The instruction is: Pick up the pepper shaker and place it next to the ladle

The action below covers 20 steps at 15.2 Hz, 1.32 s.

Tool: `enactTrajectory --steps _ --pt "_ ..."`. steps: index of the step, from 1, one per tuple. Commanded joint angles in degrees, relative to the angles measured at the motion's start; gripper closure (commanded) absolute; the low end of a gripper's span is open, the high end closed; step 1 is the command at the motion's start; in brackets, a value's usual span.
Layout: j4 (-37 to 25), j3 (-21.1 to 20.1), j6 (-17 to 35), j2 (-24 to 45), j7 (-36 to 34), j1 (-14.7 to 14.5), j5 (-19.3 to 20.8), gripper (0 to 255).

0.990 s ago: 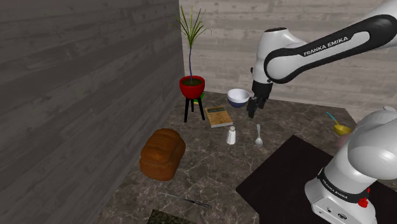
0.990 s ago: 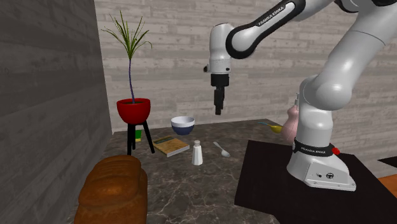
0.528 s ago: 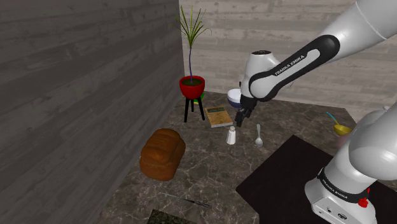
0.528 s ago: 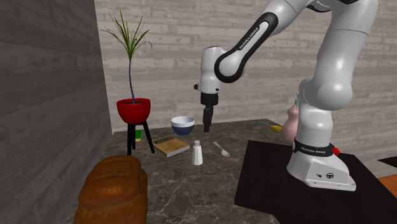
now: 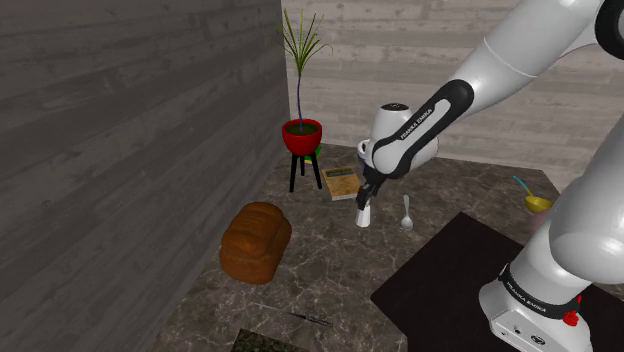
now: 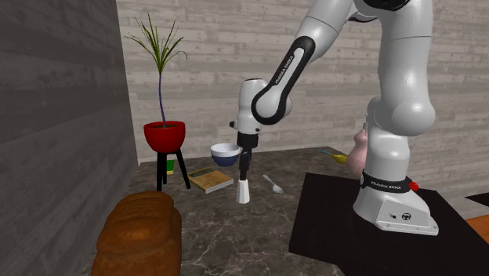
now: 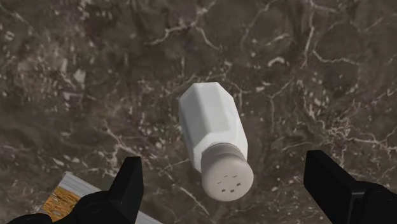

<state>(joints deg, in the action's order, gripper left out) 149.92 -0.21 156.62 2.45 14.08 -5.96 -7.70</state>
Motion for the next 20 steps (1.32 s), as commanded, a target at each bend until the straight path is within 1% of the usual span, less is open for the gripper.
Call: enactTrajectory --steps 1,4,12,13,20 --pt "-0.22 -0.12 1.9 2.06 0.52 -0.03 -0.58 0" --pt "-0.63 -0.47 4.83 5.4 1.25 -0.02 -1.54 0" --pt "-0.63 -0.49 4.82 5.39 1.24 0.0 -1.53 0" --pt "-0.63 -0.49 4.82 5.39 1.24 0.0 -1.53 255" --pt "-0.63 -0.49 4.82 5.39 1.25 0.0 -1.53 255"
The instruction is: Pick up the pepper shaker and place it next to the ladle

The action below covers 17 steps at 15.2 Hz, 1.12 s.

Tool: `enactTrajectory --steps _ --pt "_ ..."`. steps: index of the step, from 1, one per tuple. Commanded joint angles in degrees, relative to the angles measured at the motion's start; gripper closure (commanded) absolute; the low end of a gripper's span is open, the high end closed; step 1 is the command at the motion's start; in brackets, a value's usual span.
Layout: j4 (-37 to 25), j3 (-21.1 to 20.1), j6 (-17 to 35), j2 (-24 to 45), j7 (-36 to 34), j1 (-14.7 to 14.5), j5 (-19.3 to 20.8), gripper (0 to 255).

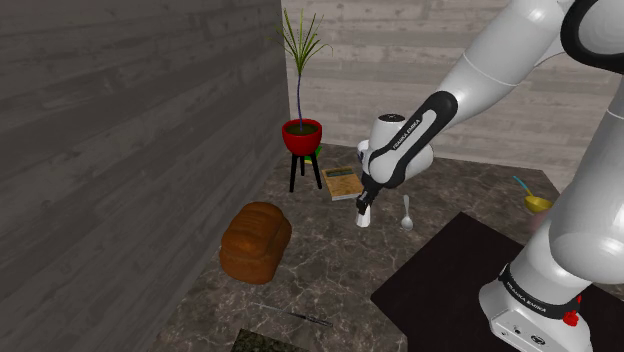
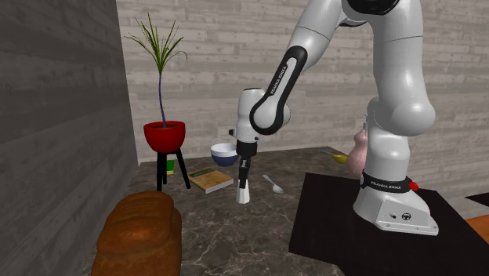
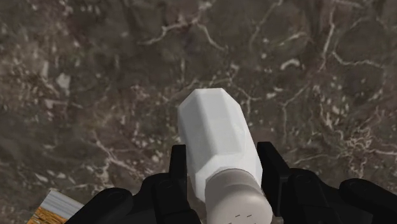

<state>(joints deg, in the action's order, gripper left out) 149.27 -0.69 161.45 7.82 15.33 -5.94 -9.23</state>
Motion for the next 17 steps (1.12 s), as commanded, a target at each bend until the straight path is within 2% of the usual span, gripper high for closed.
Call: enactTrajectory --steps 1,17 --pt "0.01 -0.01 -0.01 0.02 0.0 -0.01 0.0 255" --pt "-0.71 0.7 -13.0 -12.32 -3.01 0.02 3.34 255"
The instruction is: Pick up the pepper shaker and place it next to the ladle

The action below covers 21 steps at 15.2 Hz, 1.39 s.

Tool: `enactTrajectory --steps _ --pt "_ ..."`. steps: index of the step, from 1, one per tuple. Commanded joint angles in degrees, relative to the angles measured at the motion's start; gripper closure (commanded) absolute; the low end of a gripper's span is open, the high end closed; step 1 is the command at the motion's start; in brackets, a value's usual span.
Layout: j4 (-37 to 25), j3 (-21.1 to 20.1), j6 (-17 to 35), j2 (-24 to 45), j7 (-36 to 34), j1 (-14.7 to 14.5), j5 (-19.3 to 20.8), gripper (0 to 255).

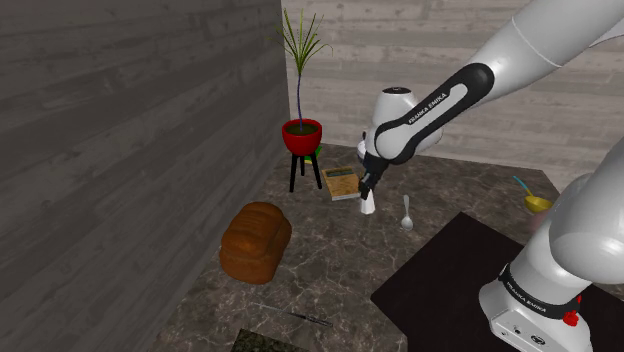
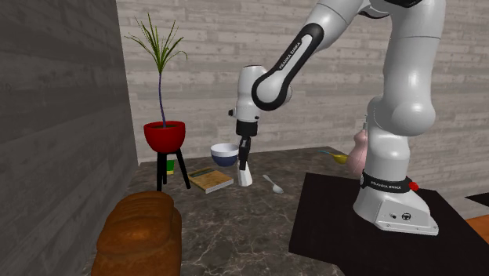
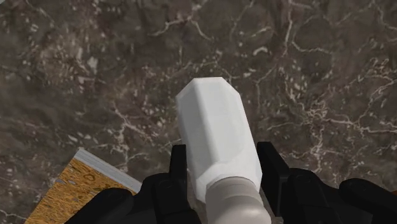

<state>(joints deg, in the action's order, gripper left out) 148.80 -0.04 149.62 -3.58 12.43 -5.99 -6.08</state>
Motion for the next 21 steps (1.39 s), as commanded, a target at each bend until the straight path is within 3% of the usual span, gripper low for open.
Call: enactTrajectory --steps 1,21 --pt "-0.4 0.05 -2.06 -1.63 -0.24 0.1 0.33 255" --pt "-4.49 0.85 -17.97 -13.41 -0.65 1.12 2.09 255"
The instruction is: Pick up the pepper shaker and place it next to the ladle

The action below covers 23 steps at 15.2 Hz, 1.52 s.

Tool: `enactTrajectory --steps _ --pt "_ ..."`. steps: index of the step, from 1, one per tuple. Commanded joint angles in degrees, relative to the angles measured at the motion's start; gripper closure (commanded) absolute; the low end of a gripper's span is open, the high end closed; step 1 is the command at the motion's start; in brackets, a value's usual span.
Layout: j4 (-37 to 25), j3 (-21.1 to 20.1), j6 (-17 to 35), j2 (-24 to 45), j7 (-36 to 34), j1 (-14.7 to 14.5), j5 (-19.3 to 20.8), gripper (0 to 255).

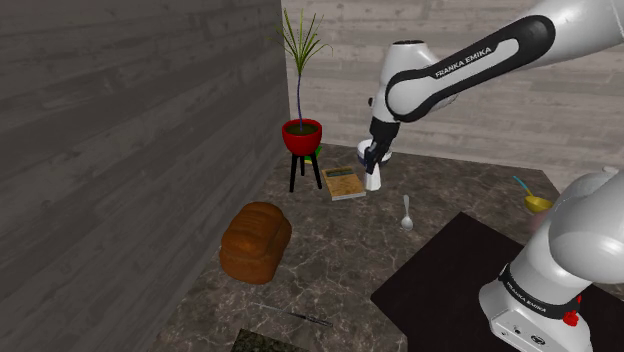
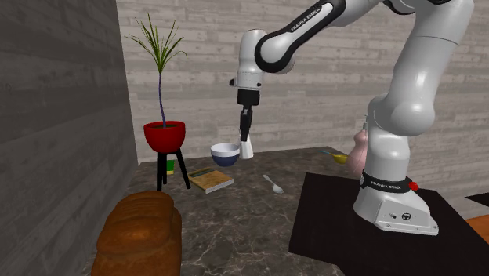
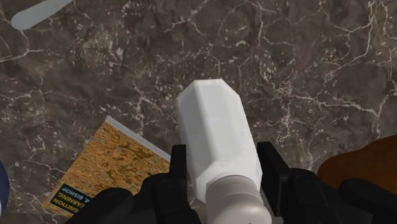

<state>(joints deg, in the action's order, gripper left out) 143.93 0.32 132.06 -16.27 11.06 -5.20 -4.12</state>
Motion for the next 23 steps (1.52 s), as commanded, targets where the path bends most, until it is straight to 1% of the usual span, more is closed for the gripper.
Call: enactTrajectory --steps 1,6,12,18,23 --pt "1.67 1.35 -0.41 -1.96 1.97 0.92 0.37 255" --pt "7.21 6.02 -0.82 -7.59 8.35 4.3 2.37 255" --pt "11.61 12.28 -1.84 -12.7 16.46 9.45 6.16 255" --pt "13.29 19.22 -2.87 -15.2 25.23 15.16 10.6 255" --pt "12.53 25.47 -3.37 -14.91 32.97 19.45 14.0 255"
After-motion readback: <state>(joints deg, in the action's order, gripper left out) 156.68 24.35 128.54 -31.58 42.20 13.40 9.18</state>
